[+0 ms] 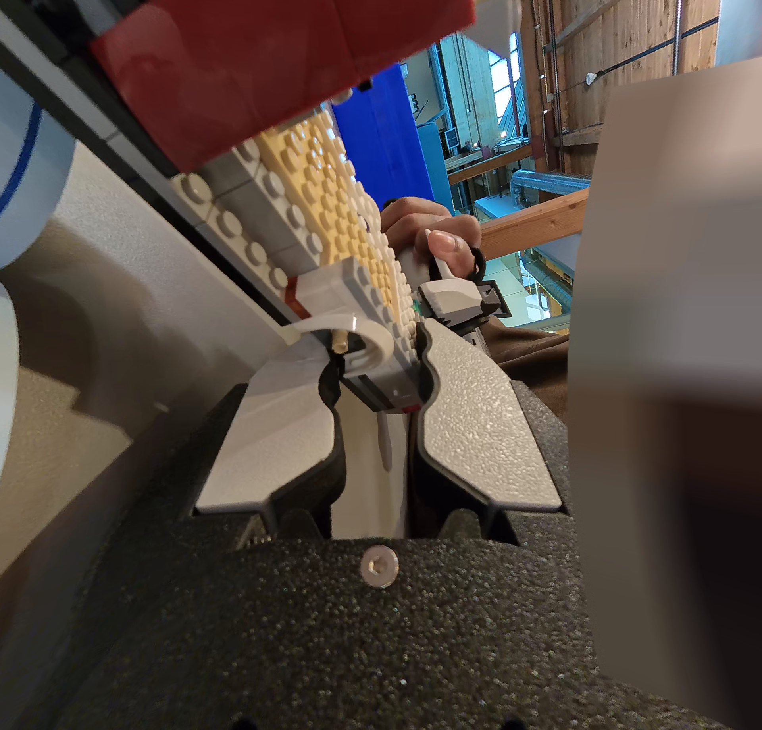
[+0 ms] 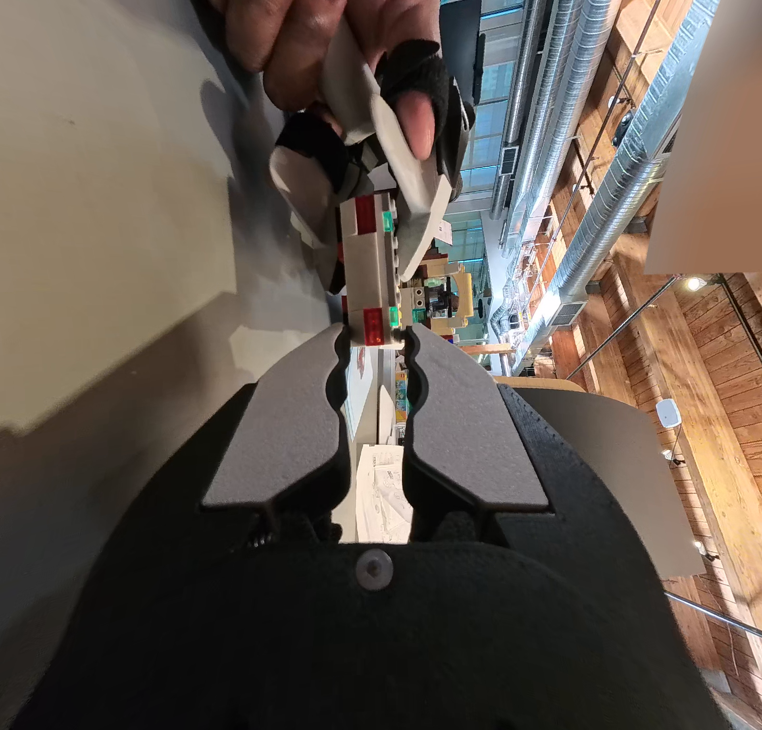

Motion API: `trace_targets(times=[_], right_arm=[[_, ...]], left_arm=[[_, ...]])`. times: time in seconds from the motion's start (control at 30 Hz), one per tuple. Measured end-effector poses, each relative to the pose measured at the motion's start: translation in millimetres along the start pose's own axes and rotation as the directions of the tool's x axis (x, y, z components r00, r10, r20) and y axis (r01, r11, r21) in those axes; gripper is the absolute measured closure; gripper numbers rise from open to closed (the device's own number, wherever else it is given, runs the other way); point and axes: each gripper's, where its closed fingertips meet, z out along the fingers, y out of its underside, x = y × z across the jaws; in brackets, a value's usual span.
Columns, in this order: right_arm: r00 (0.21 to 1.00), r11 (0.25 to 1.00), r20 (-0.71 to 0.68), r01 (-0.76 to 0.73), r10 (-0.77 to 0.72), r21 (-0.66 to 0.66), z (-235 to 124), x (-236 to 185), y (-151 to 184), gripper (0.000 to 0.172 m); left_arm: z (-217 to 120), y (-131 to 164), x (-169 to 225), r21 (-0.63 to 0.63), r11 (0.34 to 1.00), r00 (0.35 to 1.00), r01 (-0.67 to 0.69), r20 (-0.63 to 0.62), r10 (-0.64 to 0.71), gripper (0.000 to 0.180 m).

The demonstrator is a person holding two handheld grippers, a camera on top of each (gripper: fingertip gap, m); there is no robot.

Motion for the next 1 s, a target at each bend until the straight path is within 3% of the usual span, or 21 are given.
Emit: trace_targets(times=[1.0], right_arm=[[0.999, 1.0, 0.035, -0.013, 0.014, -0.024, -1.1, -0.3, 1.1, 0.148]], left_arm=[[-0.3, -0.6, -0.8, 0.002, 1.0, 1.0, -0.001, 0.008, 0.001, 0.145]])
